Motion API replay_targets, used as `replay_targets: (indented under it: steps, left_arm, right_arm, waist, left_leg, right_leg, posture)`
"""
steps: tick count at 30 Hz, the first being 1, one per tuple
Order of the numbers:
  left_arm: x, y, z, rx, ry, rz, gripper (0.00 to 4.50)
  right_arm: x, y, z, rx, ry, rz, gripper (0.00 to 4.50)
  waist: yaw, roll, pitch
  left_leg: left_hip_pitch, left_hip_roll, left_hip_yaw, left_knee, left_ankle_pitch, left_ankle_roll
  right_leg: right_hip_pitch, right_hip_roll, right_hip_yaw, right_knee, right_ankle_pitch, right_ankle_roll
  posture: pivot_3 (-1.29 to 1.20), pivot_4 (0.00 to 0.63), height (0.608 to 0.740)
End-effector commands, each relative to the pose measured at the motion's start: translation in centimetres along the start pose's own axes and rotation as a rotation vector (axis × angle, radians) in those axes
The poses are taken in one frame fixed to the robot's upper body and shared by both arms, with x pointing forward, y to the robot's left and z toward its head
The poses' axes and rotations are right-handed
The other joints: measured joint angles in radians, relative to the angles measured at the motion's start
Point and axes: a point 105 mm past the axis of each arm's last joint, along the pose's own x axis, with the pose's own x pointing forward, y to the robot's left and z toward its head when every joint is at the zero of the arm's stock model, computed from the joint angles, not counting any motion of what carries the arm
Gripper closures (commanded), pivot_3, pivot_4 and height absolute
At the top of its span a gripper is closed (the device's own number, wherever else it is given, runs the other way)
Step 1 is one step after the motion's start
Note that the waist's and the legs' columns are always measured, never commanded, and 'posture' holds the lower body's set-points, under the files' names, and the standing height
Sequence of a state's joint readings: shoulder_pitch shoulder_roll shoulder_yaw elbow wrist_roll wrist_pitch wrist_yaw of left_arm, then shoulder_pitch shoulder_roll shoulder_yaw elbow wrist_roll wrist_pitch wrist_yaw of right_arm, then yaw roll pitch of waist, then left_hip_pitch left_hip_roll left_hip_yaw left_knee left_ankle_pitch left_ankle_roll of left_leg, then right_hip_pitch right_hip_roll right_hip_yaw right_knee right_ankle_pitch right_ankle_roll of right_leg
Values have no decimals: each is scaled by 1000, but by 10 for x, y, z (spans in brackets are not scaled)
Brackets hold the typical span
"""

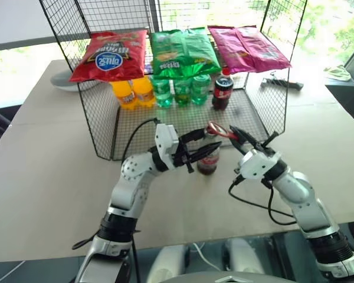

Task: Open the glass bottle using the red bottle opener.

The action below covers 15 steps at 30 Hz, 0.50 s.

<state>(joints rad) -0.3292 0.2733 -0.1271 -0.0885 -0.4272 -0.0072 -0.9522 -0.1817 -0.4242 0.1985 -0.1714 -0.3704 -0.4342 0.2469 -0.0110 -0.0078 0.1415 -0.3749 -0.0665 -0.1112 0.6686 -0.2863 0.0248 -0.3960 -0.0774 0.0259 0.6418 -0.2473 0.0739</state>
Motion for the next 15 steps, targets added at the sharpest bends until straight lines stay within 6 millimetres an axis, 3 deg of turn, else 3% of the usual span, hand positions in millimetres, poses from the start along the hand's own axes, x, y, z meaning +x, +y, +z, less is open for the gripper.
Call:
replay_targets:
  steps: [1, 8, 15]
  left_arm:
    - [1, -3, -6, -1, 26, -9, 2655]
    - [1, -4, -7, -7, 29, -10, 2655]
    - [2, -5, -8, -14, 27, -11, 2655]
  right_arm:
    - [4, 15, 4, -30, -40, 44, 4500]
    - [10, 35, -1, -63, -66, 68, 4500]
    - [18, 38, 7, -86, -121, 57, 4500]
  waist:
    - [0, 0, 0]
    - [-1, 0, 0]
    - [-2, 0, 0]
  left_leg:
    - [0, 0, 0, 0, 0, 0]
    - [6, 0, 2, -2, 0, 0]
    - [14, 1, 3, -3, 0, 0]
  right_leg:
    - [0, 0, 0, 0, 0, 0]
    - [4, 0, 2, 0, 0, 0]
    - [10, 1, 3, -1, 0, 0]
  posture:
    - [0, 150, 740]
    - [0, 150, 740]
    - [0, 150, 740]
